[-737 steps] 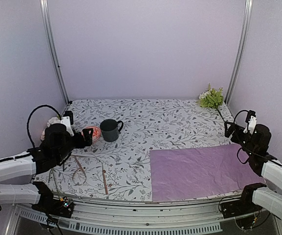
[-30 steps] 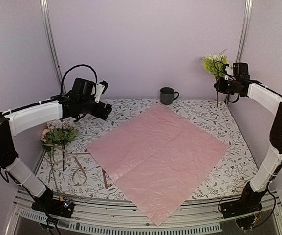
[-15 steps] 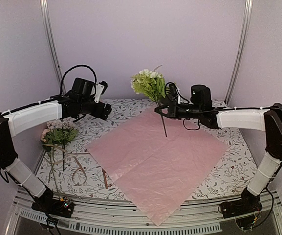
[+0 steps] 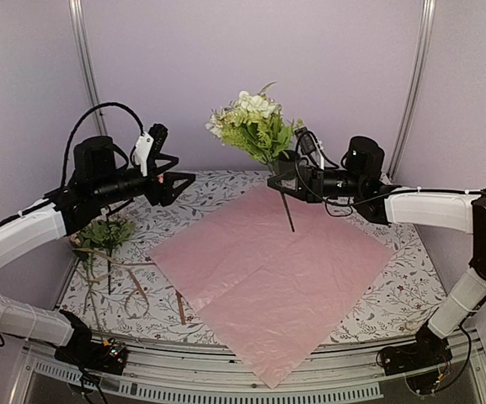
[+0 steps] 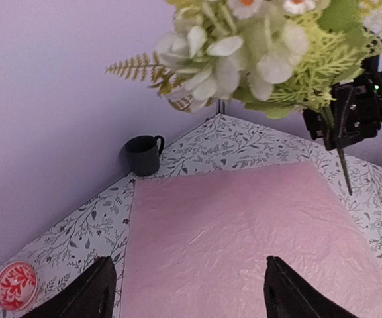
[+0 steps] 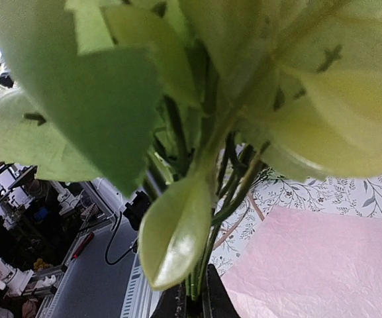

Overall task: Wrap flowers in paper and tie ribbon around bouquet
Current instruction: Place the fake flower on the flattened wrapping paper.

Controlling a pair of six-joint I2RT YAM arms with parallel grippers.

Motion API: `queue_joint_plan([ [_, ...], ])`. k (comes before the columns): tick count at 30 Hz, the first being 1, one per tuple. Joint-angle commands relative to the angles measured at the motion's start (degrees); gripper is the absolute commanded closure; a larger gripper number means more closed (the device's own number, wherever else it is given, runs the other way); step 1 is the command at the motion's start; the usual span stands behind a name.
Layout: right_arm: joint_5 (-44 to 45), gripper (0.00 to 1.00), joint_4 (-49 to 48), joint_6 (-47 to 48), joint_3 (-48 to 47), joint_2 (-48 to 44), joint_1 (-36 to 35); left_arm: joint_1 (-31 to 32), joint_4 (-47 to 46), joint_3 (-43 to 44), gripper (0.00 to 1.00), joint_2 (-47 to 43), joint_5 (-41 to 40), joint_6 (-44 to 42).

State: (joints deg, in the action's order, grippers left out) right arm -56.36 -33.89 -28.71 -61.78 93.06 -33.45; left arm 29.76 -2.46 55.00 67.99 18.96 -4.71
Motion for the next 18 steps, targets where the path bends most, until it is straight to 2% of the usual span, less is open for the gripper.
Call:
queue_joint_plan([
  [1,-2.8,1.00,-1.1,5.7,1.4,-4.3,-1.5,3.1,-8.1,-3.5,0.17,-2.8,9.1,-4.6],
  [2,0.9,1.00,2.2,8.5,1.4,-5.7,-2.1,3.8,-8.0,-3.7,0.16,-3.1,9.6,-5.4],
  [4,20.7,1.00,11.9,14.5,1.4,-8.9,-4.7,4.6,-7.6,-3.9,0.16,-3.7,9.8,-6.4],
  [7,44.1,1.00,13.1,23.5,3.9,-12.8,-8.7,5.0,-7.2,-4.1,0.16,-4.2,8.5,-7.5],
  [9,47.3,1.00,8.7,28.8,7.1,-14.9,-9.1,5.0,-7.2,-4.3,0.16,-4.4,7.7,-7.9],
  [13,43.3,1.00,-3.6,40.6,13.2,-17.5,-9.1,5.0,-7.0,-4.3,0.15,-4.1,7.4,-8.2],
  [18,43.3,1.00,-5.3,47.7,13.4,-18.2,-9.0,5.1,-6.2,-3.9,0.15,-3.6,7.8,-8.1],
])
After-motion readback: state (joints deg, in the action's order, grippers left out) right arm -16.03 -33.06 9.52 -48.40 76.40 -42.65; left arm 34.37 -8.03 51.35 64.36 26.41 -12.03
